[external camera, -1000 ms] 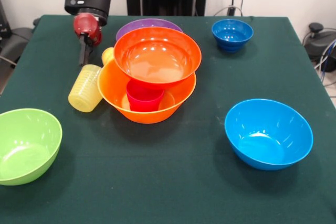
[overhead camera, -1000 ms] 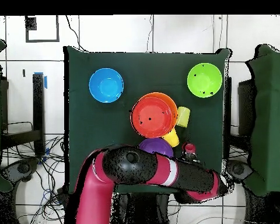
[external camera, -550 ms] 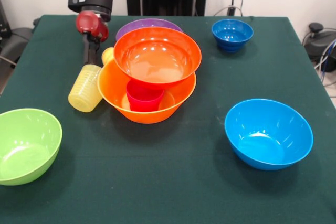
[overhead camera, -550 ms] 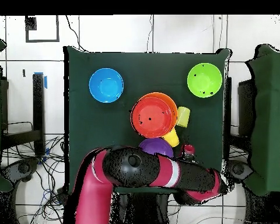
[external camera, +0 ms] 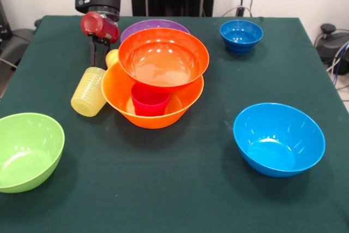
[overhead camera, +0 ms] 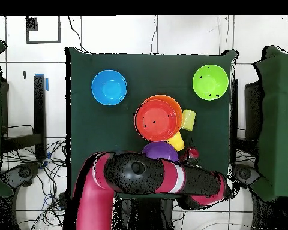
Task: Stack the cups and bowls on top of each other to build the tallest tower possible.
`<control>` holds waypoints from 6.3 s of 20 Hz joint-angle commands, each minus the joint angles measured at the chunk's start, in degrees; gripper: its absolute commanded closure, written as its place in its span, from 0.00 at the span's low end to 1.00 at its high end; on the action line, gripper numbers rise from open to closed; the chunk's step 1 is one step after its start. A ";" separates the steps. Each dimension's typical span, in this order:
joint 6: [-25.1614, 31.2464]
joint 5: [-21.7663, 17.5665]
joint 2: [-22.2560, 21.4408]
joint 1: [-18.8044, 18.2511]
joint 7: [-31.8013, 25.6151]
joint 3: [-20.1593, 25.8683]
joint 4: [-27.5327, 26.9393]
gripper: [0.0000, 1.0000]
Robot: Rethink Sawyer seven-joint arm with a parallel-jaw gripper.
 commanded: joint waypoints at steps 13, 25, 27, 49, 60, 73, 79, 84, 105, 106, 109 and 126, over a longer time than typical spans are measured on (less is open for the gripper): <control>-3.38 9.10 -2.74 4.39 -1.06 5.35 -0.21 0.00; -0.03 6.24 -9.06 7.46 3.24 3.41 4.28 0.00; 0.02 6.35 -8.77 7.36 3.03 3.81 4.02 0.00; -3.77 8.57 -6.13 4.63 2.39 6.58 1.06 0.00; -3.02 8.40 -4.69 3.99 1.85 7.31 -3.96 0.00; -5.18 12.10 0.14 2.94 -0.44 6.86 -9.71 0.00; -5.57 12.51 0.78 2.82 0.39 6.52 -10.07 0.00; -5.24 11.24 0.76 2.49 1.22 5.91 -11.05 0.00; -9.29 3.62 0.42 -0.45 0.15 1.90 -8.42 0.00; -9.80 3.25 0.39 -0.58 -0.27 1.56 -7.75 0.00; -11.56 2.29 0.51 -1.08 -1.64 0.61 -6.00 0.00; -17.34 5.72 6.58 -2.41 -7.53 -0.75 -5.47 0.00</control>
